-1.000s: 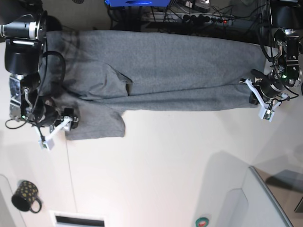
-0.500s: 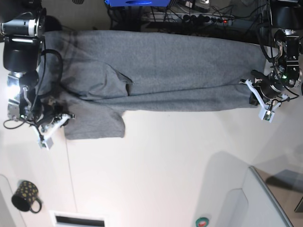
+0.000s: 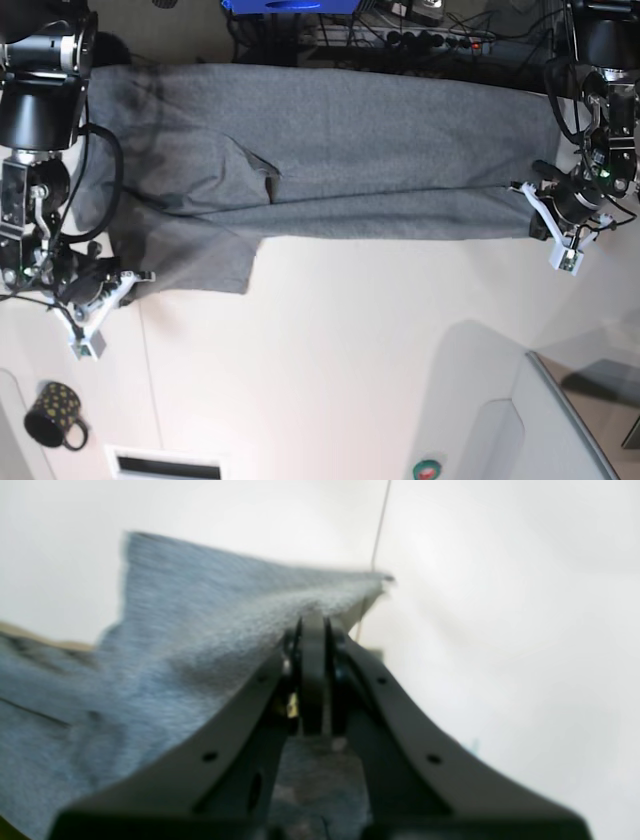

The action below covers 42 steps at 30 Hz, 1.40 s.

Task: Layout the t-shirt on the table in an organized manner, then fold the t-shirt properly
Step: 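Drag the folded shirt with both grippers toward the collar side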

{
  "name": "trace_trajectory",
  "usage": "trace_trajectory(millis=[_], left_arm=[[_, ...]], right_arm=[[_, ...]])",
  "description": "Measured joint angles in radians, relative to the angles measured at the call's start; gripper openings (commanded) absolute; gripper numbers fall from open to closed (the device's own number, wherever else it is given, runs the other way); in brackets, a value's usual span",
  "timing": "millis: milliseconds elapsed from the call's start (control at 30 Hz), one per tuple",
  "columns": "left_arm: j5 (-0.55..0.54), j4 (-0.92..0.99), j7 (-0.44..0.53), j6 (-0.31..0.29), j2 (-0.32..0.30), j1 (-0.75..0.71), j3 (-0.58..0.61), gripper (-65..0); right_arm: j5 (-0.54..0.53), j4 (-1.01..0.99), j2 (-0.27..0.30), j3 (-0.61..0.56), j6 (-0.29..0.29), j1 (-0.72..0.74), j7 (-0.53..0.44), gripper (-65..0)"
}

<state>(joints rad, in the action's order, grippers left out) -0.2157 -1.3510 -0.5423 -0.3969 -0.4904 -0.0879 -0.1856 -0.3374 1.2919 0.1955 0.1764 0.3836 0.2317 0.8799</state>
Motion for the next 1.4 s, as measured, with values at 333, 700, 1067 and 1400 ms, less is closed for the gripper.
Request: trace_trajectory(millis=[333, 700, 1067, 1400], left_arm=[[-0.001, -0.037, 0.002, 0.000, 0.000, -0.010, 0.000, -65.0], [-0.002, -0.040, 0.003, -0.031, -0.027, -0.010, -0.001, -65.0], [-0.004, -0.120, 0.004, -0.030, -0.052, -0.081, 0.033, -65.0], [-0.002, -0.126, 0.007, -0.030, -0.061, -0.131, 0.062, -65.0]], right_arm=[[-0.008, 0.293, 0.000, 0.007, 0.002, -0.116, 0.153, -64.2], [-0.003, 0.516, 0.000, 0.086, 0.002, -0.338, 0.165, -64.2], [-0.019, 0.584, -0.054, 0.105, 0.002, -0.531, 0.161, -64.2], [-0.009, 0.591, -0.086, 0.105, 0.003, -0.671, 0.084, -64.2]])
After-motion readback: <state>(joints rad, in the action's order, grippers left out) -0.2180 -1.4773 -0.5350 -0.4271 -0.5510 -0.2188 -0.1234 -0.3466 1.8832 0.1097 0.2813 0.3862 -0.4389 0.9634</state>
